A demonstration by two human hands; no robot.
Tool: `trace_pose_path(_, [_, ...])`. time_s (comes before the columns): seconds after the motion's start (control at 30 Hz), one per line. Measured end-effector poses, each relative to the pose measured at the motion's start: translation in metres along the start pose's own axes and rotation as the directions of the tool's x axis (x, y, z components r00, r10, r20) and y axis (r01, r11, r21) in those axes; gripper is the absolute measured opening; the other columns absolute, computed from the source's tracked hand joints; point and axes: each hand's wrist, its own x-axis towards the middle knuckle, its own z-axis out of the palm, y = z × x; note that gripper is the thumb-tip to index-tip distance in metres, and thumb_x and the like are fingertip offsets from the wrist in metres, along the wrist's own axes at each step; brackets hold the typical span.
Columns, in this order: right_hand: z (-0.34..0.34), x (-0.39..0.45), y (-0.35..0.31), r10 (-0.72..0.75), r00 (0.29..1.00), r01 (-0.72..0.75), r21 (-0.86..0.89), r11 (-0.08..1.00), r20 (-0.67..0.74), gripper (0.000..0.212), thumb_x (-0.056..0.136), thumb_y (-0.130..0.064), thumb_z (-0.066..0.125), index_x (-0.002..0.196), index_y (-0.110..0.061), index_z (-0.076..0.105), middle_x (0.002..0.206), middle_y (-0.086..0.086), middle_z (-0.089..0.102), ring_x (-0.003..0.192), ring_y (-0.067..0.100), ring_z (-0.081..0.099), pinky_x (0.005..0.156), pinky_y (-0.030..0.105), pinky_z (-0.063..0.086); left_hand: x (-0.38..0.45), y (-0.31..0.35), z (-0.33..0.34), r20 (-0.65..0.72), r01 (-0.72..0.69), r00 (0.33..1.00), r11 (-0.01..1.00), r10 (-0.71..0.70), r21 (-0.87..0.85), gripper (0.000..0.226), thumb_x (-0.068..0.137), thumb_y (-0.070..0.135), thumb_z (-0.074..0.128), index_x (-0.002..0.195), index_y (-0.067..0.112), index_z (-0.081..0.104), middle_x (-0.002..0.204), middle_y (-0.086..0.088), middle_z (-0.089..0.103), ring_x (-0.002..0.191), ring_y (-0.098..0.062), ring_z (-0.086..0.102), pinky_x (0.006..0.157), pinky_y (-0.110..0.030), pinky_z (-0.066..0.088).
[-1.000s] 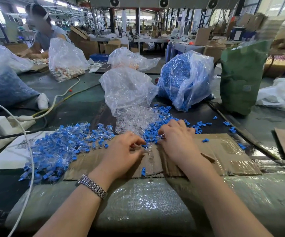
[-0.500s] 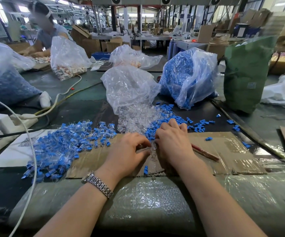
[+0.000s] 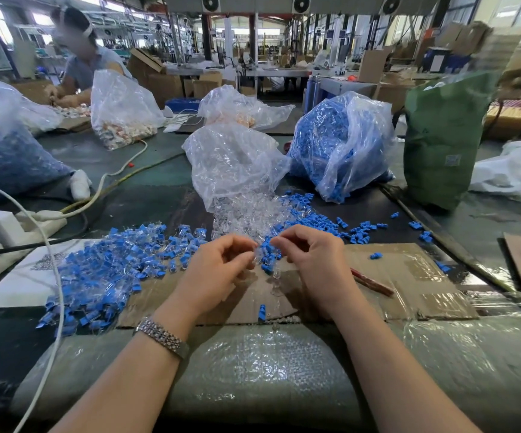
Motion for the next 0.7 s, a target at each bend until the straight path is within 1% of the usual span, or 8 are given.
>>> trace_pose_path(0.03, [-0.001,0.000,-0.001,0.027,1.000,-0.027,0.096,0.995,-0.002,0.007,0.087,-0.028,0.077,0.085,-0.021,0.076,0.072,-0.007,0.071,0.067,0.006,0.063,0.070,0.027,0.055,0.001,-0.001,-0.002,0.022,0.072,0.997,0.989,-0.069,-0.131,0.015,0.096,0.010,0.066,0.101,0.021,0.076,0.089,-0.001,0.076,0.079,-0.010,0.073,0.070,-0.020,0.058])
trace_pose_path(0.1, [-0.002,0.000,-0.002,0.030,0.999,-0.032,0.189,0.981,0.012,0.002,0.088,-0.021,0.076,0.088,-0.020,0.078,0.073,-0.007,0.072,0.067,0.003,0.063,0.070,0.019,0.053,0.002,-0.002,-0.005,0.089,0.185,0.982,0.916,-0.164,-0.356,0.016,0.092,0.009,0.068,0.100,0.017,0.080,0.090,-0.010,0.076,0.077,-0.020,0.071,0.070,-0.028,0.060])
trace_pose_path(0.2, [0.000,-0.001,-0.004,-0.009,0.999,-0.002,0.211,0.978,0.049,0.013,0.092,-0.011,0.070,0.102,-0.016,0.078,0.082,-0.006,0.073,0.076,0.003,0.065,0.075,0.017,0.054,0.004,-0.004,-0.007,0.151,0.241,0.970,0.815,-0.189,-0.527,0.021,0.082,0.015,0.073,0.101,0.014,0.080,0.090,-0.014,0.075,0.079,-0.021,0.069,0.070,-0.032,0.063])
trace_pose_path(0.27, [0.000,-0.003,-0.006,-0.035,0.997,0.020,0.193,0.981,0.072,0.015,0.092,-0.008,0.070,0.103,-0.015,0.077,0.083,-0.007,0.073,0.077,0.001,0.066,0.078,0.019,0.055,0.005,-0.004,-0.009,0.165,0.234,0.971,0.801,-0.170,-0.550,0.023,0.079,0.016,0.074,0.102,0.013,0.080,0.091,-0.012,0.075,0.082,-0.019,0.070,0.070,-0.029,0.062])
trace_pose_path(0.37, [0.001,-0.005,-0.007,-0.067,0.995,0.058,0.123,0.991,0.070,0.010,0.090,-0.013,0.073,0.099,-0.017,0.076,0.084,-0.008,0.073,0.082,0.006,0.069,0.082,0.027,0.058,0.005,-0.005,-0.009,0.171,0.213,0.975,0.814,-0.142,-0.540,0.022,0.080,0.017,0.074,0.102,0.015,0.080,0.093,-0.011,0.076,0.086,-0.017,0.072,0.071,-0.025,0.061])
trace_pose_path(0.43, [0.001,-0.006,-0.008,-0.101,0.992,0.095,0.073,0.993,0.071,0.007,0.092,-0.015,0.072,0.098,-0.018,0.074,0.084,-0.010,0.072,0.082,0.008,0.069,0.080,0.029,0.058,0.005,-0.006,-0.008,0.179,0.212,0.975,0.811,-0.134,-0.545,0.021,0.082,0.017,0.074,0.102,0.015,0.079,0.092,-0.011,0.075,0.084,-0.019,0.071,0.069,-0.025,0.061])
trace_pose_path(0.6, [0.004,-0.007,-0.010,-0.187,0.978,0.191,-0.030,0.981,0.089,0.007,0.094,-0.013,0.070,0.099,-0.017,0.071,0.085,-0.012,0.069,0.080,0.005,0.064,0.074,0.025,0.054,0.005,-0.006,-0.007,0.192,0.198,0.975,0.841,-0.115,-0.504,0.021,0.084,0.019,0.075,0.104,0.017,0.078,0.095,-0.013,0.076,0.086,-0.021,0.073,0.068,-0.025,0.059])
trace_pose_path(0.7, [0.006,-0.007,-0.011,-0.236,0.966,0.246,-0.089,0.965,0.106,0.007,0.093,-0.010,0.070,0.099,-0.014,0.072,0.089,-0.006,0.068,0.079,0.009,0.062,0.074,0.034,0.054,0.005,-0.007,-0.005,0.182,0.181,0.978,0.858,-0.104,-0.481,0.022,0.081,0.018,0.077,0.102,0.018,0.079,0.096,-0.012,0.077,0.089,-0.019,0.073,0.071,-0.026,0.059])
